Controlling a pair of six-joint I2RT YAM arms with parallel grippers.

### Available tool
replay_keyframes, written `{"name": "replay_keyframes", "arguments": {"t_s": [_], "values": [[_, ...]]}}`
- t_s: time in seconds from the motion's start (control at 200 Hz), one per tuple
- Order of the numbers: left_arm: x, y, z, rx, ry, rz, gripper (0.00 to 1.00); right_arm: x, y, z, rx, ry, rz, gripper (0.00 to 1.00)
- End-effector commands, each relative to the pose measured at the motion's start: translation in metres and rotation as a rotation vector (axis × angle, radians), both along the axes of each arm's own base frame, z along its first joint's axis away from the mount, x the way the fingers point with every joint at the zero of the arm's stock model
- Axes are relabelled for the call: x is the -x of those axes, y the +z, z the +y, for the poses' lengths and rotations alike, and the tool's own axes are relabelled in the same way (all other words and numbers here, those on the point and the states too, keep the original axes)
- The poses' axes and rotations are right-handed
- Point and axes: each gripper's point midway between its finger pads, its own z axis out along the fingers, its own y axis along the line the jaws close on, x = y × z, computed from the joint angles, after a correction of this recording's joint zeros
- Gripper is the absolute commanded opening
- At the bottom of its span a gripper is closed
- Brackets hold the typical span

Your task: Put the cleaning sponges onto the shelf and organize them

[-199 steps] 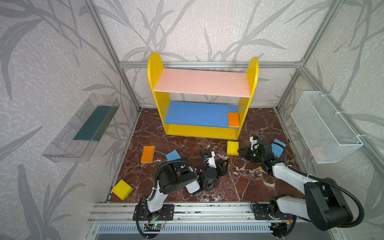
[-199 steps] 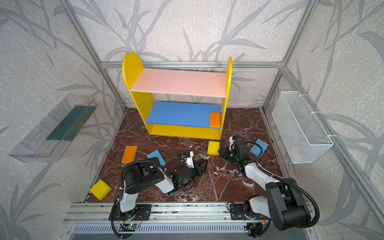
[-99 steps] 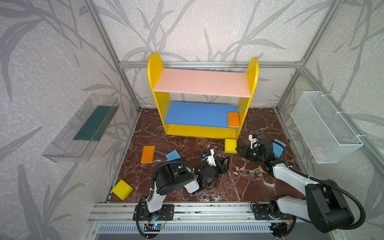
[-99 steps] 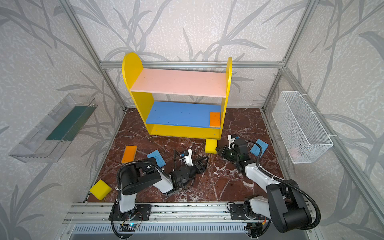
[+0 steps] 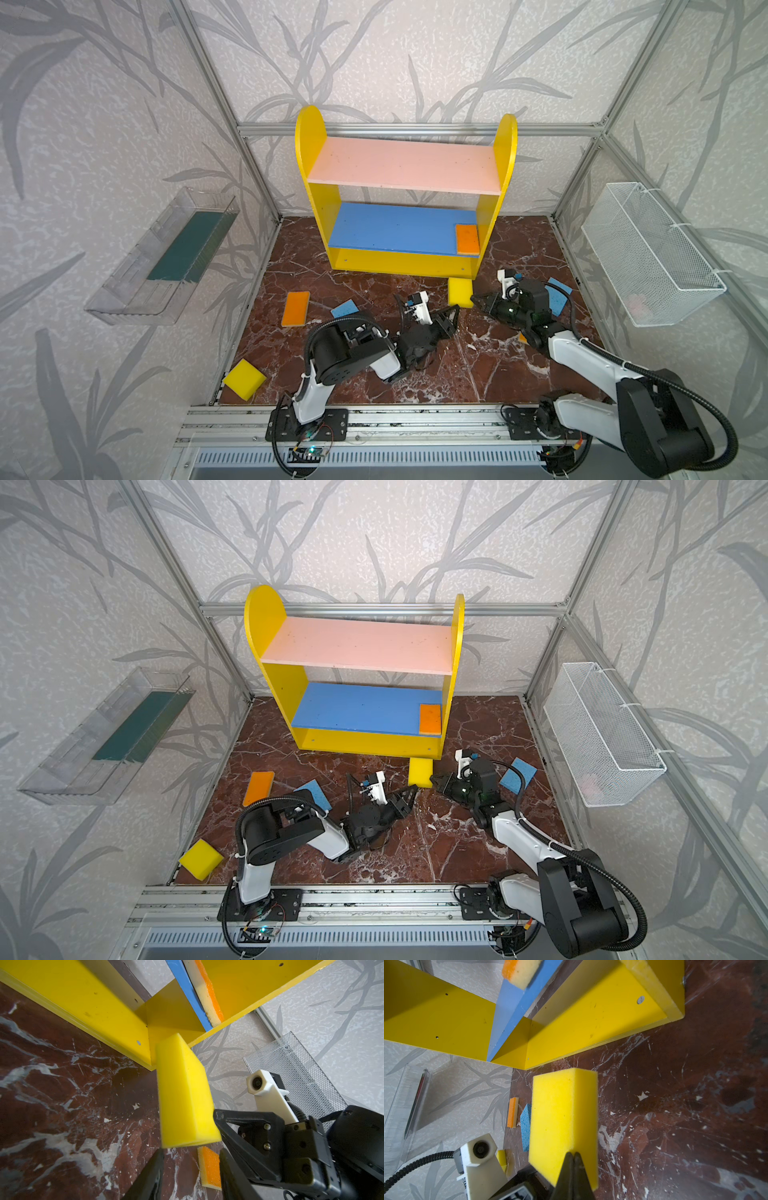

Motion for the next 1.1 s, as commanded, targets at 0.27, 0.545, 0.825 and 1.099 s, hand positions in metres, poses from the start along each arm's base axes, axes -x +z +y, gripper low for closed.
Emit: {"name": "replay_keyframes", "arguments": {"t_s": [0.27,0.545,0.825,1.099], "values": [[-0.017,0.007,0.001,0.054,0.018,-0.001,0.28,0.002,0.0,0.006,-0.007,0.026,-0.014,0.0],[-0.015,0.014,-0.005,0.064,-0.009,-0.013,0.53,0.001,-0.004,0.01,0.0,0.033,-0.007,0.0],[-0.016,0.012,-0.007,0.067,-0.017,-0.007,0.16,0.0,-0.003,0.009,0.005,0.032,-0.01,0.0],[-0.016,0.011,0.0,0.064,0.008,-0.003,0.0,0.001,-0.004,0.008,0.014,0.03,-0.01,0.04]]}}
